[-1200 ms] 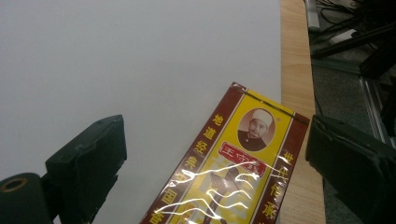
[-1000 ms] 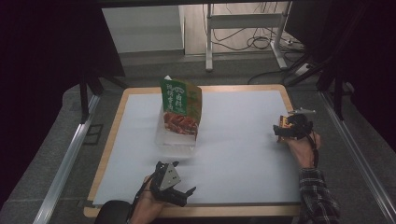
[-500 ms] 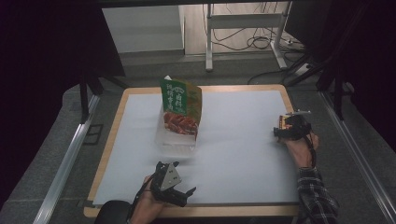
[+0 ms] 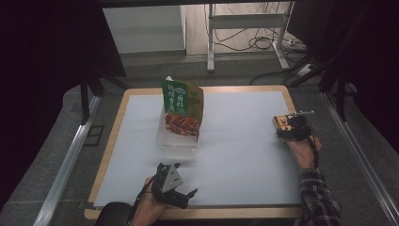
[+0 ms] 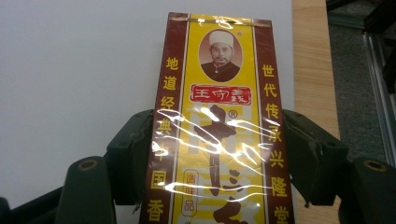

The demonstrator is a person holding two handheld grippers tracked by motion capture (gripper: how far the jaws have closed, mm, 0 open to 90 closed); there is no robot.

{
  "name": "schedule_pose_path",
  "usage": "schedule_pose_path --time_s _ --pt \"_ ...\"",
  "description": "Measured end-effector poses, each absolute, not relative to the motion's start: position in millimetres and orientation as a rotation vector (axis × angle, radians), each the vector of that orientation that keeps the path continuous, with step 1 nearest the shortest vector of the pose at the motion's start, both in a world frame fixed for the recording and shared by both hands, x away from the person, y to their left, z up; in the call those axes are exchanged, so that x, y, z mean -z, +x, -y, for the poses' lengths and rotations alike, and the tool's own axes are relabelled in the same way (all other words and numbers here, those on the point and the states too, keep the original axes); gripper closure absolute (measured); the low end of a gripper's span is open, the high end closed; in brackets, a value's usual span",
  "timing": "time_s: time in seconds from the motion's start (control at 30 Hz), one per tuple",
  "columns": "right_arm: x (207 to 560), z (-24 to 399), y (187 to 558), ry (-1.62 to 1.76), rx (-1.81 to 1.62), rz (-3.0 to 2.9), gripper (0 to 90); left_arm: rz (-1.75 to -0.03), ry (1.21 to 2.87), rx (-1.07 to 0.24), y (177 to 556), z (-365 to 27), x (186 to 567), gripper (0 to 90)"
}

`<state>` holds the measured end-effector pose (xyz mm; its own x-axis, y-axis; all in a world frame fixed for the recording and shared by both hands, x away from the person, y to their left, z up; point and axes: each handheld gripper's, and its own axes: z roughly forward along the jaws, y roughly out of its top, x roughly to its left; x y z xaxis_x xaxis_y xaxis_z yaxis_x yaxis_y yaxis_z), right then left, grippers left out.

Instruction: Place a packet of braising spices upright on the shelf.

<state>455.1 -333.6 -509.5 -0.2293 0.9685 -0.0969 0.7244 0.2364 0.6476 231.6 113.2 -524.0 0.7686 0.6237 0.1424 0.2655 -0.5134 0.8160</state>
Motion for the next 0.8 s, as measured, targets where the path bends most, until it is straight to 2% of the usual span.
schedule_pose_path --time_s 0.8 --pt "488 297 415 1.248 -0.858 -2.256 31.4 -0.669 2.104 -0.552 231 -115 522 0.0"
